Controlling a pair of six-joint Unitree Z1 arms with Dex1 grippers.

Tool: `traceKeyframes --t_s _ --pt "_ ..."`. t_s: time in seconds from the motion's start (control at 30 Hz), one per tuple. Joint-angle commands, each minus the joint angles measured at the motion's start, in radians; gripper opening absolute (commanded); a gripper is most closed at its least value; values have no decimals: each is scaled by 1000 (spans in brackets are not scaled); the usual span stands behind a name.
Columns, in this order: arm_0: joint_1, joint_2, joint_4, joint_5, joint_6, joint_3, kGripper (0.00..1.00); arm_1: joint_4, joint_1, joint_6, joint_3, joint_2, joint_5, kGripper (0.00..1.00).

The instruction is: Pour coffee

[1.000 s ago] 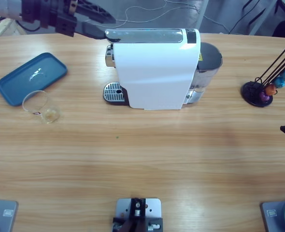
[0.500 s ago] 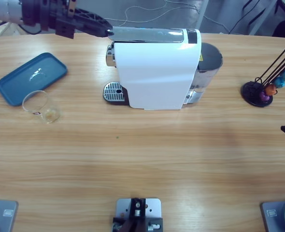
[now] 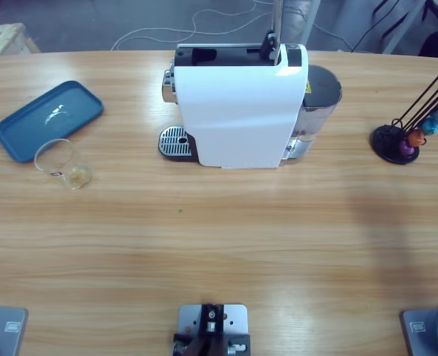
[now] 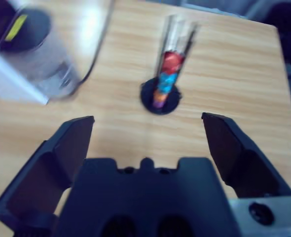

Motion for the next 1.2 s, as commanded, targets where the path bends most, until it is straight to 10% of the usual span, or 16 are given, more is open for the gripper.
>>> traceKeyframes --t_s 0.03,0.4,1.2 --pt "-45 -329 272 322 326 354 1000 -264 -140 11 82 255 105 838" --pt "-45 -551 144 387 370 584 1000 -495 -151 27 191 428 112 806" --pt "-45 -538 104 370 368 582 1000 -515 -172 46 207 425 10 536"
